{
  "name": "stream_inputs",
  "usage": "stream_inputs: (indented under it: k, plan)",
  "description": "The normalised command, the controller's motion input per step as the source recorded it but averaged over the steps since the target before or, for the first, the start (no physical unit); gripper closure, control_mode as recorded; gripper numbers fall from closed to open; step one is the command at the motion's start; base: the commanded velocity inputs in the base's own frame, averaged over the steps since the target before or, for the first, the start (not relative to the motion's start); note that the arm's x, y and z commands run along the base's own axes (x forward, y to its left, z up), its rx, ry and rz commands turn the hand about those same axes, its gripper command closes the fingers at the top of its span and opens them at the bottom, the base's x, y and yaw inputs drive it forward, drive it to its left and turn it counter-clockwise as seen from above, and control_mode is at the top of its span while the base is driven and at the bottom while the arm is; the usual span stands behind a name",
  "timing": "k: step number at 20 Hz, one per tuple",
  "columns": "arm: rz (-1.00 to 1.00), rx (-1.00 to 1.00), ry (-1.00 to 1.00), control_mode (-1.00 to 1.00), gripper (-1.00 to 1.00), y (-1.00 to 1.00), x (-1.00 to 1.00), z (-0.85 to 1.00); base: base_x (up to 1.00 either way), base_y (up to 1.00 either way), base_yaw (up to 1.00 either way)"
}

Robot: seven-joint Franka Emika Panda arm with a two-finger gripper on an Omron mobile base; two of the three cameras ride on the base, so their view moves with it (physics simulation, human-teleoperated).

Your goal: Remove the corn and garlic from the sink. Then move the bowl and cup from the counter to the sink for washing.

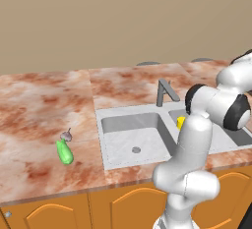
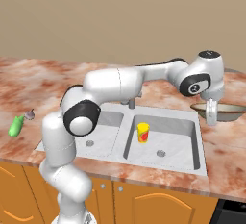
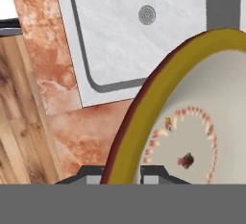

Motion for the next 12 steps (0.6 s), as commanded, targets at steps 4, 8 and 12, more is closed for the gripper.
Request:
stream_inputs:
  k: [4,8,12]
  plan:
    - [0.21,0.0,0.01,-1.0,1.0,0.3,0.0,0.15,0.0,0.0,0.0]
    - [0.21,0.01,0.05,-1.0,1.0,0.33,0.02,0.11,0.0,0.0,0.0]
    - [0.2,0.02,0.04,-1.0,1.0,0.36,0.05,0.08,0.0,0.0,0.0]
